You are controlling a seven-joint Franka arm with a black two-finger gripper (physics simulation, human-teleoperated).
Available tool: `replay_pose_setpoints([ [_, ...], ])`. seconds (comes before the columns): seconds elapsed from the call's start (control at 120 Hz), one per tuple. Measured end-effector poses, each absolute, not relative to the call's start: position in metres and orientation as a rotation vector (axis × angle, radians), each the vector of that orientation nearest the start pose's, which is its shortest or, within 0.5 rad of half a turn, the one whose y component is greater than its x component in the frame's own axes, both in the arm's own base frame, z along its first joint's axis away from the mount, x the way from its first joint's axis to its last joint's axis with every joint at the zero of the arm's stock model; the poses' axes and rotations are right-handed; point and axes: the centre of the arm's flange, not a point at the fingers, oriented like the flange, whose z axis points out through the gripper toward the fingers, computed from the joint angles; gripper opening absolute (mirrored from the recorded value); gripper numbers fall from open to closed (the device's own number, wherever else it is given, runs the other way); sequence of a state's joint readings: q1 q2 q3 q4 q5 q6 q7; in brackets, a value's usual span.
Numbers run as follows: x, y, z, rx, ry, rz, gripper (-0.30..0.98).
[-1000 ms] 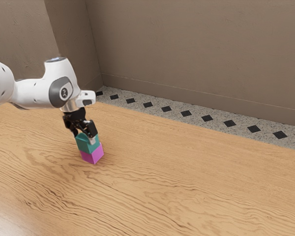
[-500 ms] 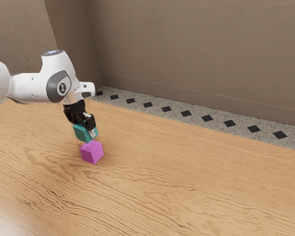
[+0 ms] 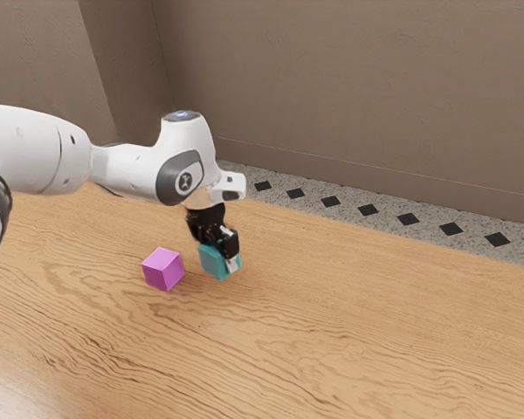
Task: Pick up the blue block with one arm, and put the blue block on the table with one arm
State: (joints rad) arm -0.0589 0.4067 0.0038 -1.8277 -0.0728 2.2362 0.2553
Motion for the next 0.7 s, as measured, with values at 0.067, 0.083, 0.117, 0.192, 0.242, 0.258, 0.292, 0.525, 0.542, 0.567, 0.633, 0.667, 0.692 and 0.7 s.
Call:
replay_pose_setpoints([
  [0.067, 0.642, -0.042, 0.296, -3.18, 0.405, 0.023, 0.31],
  [0.083, 0.642, -0.043, 0.293, -3.182, 0.4, 0.028, 0.31],
  [0.117, 0.642, -0.043, 0.29, -3.185, 0.389, 0.036, 0.31],
  [0.192, 0.641, -0.044, 0.285, -3.194, 0.369, 0.044, 0.41],
  [0.242, 0.641, -0.044, 0.284, -3.202, 0.359, 0.047, 0.44],
  [0.258, 0.641, -0.044, 0.284, -3.204, 0.357, 0.049, 0.46],
  [0.292, 0.641, -0.044, 0.282, -3.207, 0.352, 0.053, 0.49],
  [0.525, 0.638, -0.048, 0.342, -3.212, 0.352, -0.07, 0.62],
  [0.542, 0.636, -0.049, 0.357, -3.211, 0.357, -0.098, 0.62],
  [0.567, 0.632, -0.051, 0.383, -3.208, 0.364, -0.142, 0.63],
  [0.633, 0.61, -0.051, 0.479, -3.185, 0.384, -0.301, 0.65],
  [0.667, 0.595, -0.049, 0.528, -3.159, 0.397, -0.374, 0.65],
  [0.692, 0.586, -0.047, 0.557, -3.141, 0.405, -0.408, 0.66],
  [0.7, 0.584, -0.047, 0.565, -3.135, 0.407, -0.415, 0.66],
])
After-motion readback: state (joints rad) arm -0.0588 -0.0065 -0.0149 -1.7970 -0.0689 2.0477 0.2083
